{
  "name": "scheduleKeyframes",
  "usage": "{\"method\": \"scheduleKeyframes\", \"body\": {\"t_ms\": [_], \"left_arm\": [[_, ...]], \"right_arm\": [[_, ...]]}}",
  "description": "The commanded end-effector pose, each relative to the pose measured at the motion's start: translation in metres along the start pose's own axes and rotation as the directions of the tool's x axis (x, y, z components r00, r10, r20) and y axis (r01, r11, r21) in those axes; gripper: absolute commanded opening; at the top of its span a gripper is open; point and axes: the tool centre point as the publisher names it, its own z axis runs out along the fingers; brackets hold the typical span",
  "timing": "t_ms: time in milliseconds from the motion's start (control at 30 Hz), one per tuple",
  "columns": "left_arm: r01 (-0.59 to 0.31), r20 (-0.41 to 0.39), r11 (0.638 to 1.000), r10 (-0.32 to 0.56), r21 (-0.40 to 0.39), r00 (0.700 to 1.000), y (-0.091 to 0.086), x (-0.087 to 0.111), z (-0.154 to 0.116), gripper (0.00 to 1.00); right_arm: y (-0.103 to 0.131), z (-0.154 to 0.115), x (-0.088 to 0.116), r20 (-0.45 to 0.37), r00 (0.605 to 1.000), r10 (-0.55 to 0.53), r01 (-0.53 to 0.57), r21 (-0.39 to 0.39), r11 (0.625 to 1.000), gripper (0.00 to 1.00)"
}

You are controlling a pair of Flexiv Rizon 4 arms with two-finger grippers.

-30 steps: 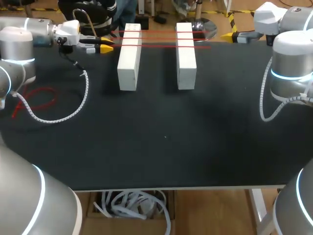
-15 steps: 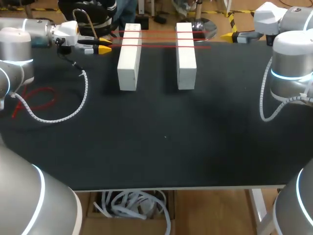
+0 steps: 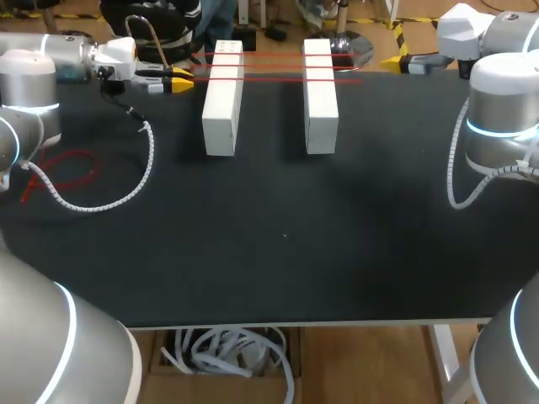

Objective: Grab the tape and strap the tape.

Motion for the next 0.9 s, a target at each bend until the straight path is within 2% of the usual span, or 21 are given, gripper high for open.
{"method": "scheduleKeyframes", "body": {"t_ms": [33, 267, 467, 567, 900], "left_arm": [[0.002, -0.017, 1.0, -0.002, 0.009, 1.0, 0.0037, -0.0068, -0.0016, 0.13], [0.002, -0.013, 1.0, -0.002, 0.019, 1.0, 0.0017, -0.0073, -0.0034, 0.08], [0.001, -0.017, 1.0, -0.001, 0.02, 1.0, 0.0017, -0.0066, -0.0037, 0.14], [0.0, -0.022, 1.0, 0.001, 0.02, 1.0, 0.0021, -0.0046, -0.0033, 0.01], [-0.007, -0.032, 1.0, 0.008, 0.031, 0.999, -0.0011, 0.0014, -0.0015, 0.0]], "right_arm": [[0.0005, -0.0001, -0.0003, -0.001, 1.0, 0.0, 0.0, 0.003, 1.0, 1.0], [0.0005, -0.0001, -0.0003, -0.001, 1.0, 0.0, 0.0, 0.003, 1.0, 1.0], [0.0005, -0.0001, -0.0003, -0.001, 1.0, 0.0, 0.0, 0.003, 1.0, 1.0], [0.0005, -0.0001, -0.0003, -0.001, 1.0, 0.0, 0.0, 0.003, 1.0, 1.0], [0.0005, -0.0001, -0.0003, -0.001, 1.0, 0.0, 0.0, 0.003, 1.0, 1.0]]}}
